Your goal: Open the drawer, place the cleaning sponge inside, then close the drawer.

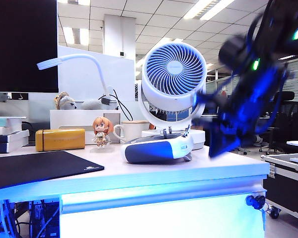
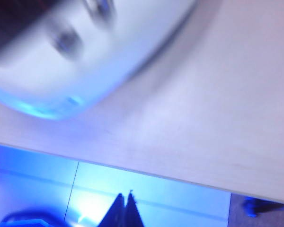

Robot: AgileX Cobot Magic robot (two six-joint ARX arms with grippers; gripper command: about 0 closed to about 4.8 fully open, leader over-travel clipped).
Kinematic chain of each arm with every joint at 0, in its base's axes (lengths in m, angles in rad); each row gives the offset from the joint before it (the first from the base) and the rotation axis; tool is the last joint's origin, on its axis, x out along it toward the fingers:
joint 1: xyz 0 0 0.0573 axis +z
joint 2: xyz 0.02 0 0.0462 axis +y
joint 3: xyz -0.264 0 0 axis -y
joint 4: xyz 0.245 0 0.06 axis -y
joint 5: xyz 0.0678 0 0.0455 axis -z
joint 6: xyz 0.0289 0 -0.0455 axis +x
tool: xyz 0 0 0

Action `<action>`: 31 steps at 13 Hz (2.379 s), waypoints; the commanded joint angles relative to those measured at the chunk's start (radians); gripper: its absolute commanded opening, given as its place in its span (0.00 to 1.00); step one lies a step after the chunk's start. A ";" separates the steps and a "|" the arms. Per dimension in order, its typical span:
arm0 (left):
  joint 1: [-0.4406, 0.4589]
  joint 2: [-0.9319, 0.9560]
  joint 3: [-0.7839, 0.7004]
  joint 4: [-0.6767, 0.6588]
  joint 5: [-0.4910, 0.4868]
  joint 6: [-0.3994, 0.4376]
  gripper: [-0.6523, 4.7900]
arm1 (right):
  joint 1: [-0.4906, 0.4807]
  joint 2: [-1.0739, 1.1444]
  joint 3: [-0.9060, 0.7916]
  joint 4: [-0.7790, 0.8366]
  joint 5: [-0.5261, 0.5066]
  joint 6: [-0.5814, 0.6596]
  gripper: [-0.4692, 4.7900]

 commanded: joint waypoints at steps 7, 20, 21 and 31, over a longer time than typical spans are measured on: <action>-0.001 -0.003 0.005 0.006 0.131 0.005 0.11 | -0.001 -0.597 0.003 -0.098 0.106 0.037 0.08; -0.095 -0.007 0.004 -0.150 0.152 0.077 0.11 | -0.001 -1.266 -0.623 -0.015 0.269 0.177 0.08; -0.095 -0.007 0.004 -0.150 0.152 0.077 0.11 | -0.001 -1.295 -0.677 -0.013 0.270 0.179 0.08; -0.095 -0.005 -0.156 -0.009 0.163 0.097 0.11 | -0.003 -1.334 -0.934 0.034 0.261 0.187 0.11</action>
